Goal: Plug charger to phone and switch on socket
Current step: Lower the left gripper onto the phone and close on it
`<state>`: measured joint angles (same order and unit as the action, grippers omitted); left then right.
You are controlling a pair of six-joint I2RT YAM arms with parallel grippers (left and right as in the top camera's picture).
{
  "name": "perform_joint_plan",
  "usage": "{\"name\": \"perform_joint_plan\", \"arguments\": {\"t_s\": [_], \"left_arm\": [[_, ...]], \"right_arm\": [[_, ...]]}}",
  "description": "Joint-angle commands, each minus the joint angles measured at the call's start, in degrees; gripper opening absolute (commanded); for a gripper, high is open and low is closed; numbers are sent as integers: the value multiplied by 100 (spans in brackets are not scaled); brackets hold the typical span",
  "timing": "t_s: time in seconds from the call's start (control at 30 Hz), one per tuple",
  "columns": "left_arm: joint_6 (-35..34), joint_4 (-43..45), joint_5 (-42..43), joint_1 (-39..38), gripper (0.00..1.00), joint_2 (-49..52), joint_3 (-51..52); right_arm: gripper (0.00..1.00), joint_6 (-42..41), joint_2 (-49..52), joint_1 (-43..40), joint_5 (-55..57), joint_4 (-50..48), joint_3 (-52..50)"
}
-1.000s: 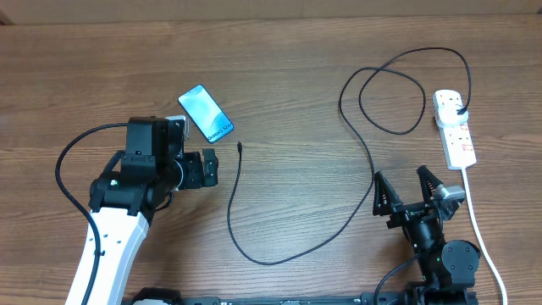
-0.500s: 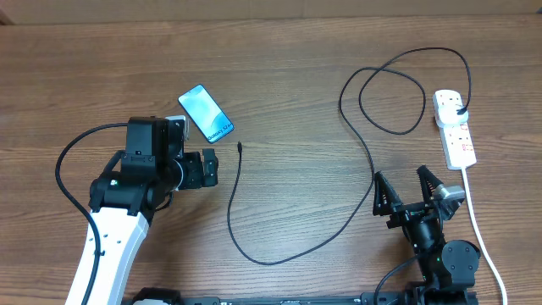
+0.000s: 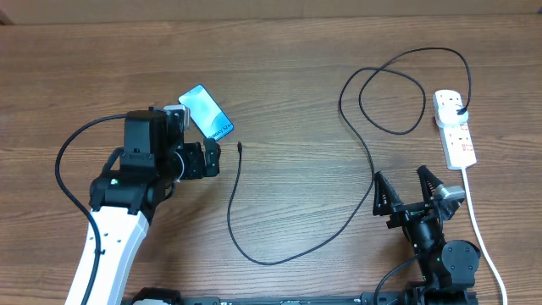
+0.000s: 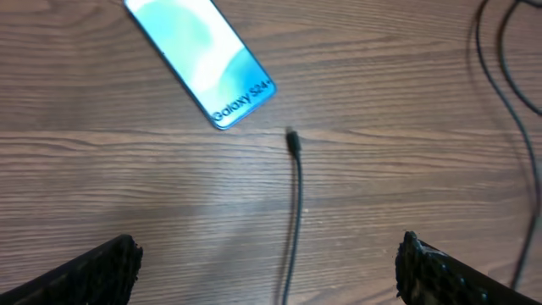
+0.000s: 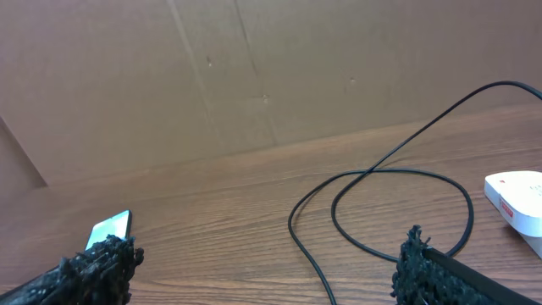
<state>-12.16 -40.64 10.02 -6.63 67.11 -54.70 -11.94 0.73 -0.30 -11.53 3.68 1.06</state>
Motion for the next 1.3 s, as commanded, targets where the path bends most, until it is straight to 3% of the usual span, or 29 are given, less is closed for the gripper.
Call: {"name": "perform_joint_plan", "arguments": {"t_s": [0.0, 0.07, 0.27, 0.3, 0.5, 0.7, 0.83, 1.03, 1.27], "left_arm": [[-321, 87, 597, 24, 100, 114, -131], [-389, 201, 614, 24, 100, 114, -131], [-1550, 662, 507, 17, 100, 114, -142], [-1880, 695, 289, -22, 100, 114, -142], [-2264, 643, -743, -525, 100, 140, -348], [-2645, -155, -1665, -916, 100, 787, -1351], [-3091, -920, -1825, -916, 100, 1635, -2299], [-3805, -1325, -2251, -916, 100, 2374, -3067], [-4092, -1956, -2260, -879, 100, 3652, -4308]], "right_arm": [[100, 37, -57, 24, 57, -31, -63], [100, 37, -57, 24, 55, -31, -63], [100, 37, -57, 24, 55, -31, -63], [100, 37, -57, 24, 55, -31, -63], [100, 37, -57, 24, 55, -31, -63], [100, 37, -57, 24, 55, -31, -63], [100, 37, -57, 24, 55, -31, -63], [100, 37, -57, 24, 55, -28, -63], [100, 37, -57, 24, 55, -31, -63]]}}
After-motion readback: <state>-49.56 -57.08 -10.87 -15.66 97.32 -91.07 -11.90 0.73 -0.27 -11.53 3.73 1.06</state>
